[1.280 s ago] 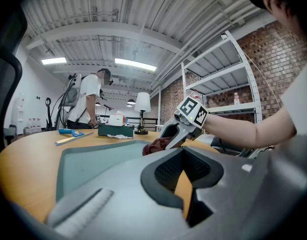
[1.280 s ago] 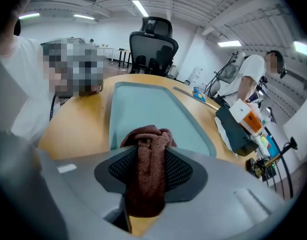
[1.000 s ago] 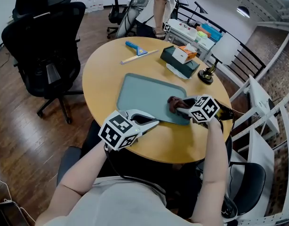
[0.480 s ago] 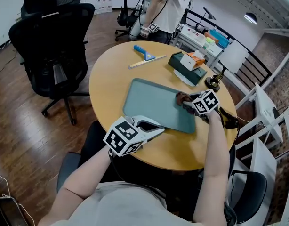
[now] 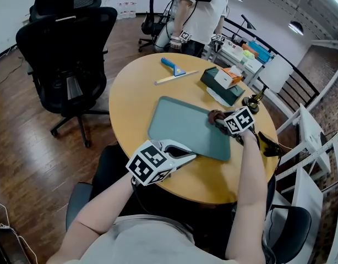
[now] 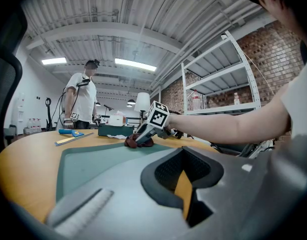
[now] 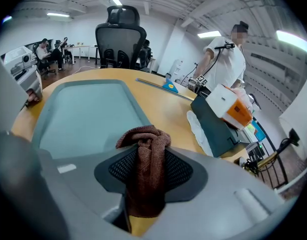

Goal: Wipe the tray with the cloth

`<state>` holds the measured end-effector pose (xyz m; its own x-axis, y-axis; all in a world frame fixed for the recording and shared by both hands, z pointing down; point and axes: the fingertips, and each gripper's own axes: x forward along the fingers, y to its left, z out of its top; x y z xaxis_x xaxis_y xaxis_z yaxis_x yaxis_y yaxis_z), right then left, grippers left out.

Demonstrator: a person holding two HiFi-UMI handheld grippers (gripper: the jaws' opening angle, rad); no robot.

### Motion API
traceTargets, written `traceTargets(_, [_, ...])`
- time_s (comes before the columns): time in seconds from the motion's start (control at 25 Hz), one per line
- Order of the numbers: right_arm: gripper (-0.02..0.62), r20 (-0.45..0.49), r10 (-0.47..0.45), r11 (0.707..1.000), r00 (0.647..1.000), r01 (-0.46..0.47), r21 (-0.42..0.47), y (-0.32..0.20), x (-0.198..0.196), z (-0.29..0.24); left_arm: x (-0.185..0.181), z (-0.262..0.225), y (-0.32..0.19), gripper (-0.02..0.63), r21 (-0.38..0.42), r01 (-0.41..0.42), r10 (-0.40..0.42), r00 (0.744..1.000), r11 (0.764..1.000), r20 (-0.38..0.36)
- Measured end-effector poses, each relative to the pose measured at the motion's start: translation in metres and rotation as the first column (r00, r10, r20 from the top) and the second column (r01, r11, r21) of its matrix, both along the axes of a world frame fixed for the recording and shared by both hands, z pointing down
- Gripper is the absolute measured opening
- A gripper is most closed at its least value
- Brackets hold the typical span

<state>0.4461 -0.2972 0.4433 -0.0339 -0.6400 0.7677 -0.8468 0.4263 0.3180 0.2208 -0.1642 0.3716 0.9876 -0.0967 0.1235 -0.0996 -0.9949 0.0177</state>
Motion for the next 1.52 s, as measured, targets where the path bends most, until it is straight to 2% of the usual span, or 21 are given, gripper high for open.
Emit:
traceTargets(0.2, [0.152, 0.053, -0.055, 0.999, 0.997, 0.055, 0.002, -0.015, -0.025, 0.002, 0.0, 0.0, -0.001, 0.002, 0.0, 0.001, -0.001, 1.0, 1.0, -0.001])
traceTargets(0.36, [0.152, 0.025, -0.053, 0.999, 0.998, 0.053, 0.012, -0.024, -0.03, -0.002, 0.001, -0.001, -0.001, 0.001, -0.001, 0.0, 0.0, 1.0, 1.0, -0.003])
traceTargets(0.6, [0.152, 0.046, -0.063, 0.998, 0.997, 0.063, 0.002, -0.013, -0.037, 0.0, -0.001, -0.002, -0.001, 0.001, 0.001, 0.0, 0.0, 1.0, 1.0, -0.002])
traceTargets(1.0, [0.152, 0.031, -0.169, 0.985, 0.985, 0.169, -0.015, 0.028, -0.08, -0.002, -0.004, -0.002, -0.002, 0.002, -0.004, -0.001, 0.001, 1.0, 1.0, -0.003])
traceTargets(1.52, [0.153, 0.021, -0.338, 0.94, 0.941, 0.339, -0.028, 0.097, -0.136, -0.006, -0.001, -0.002, -0.002, 0.002, -0.004, -0.002, 0.002, 1.0, 1.0, -0.004])
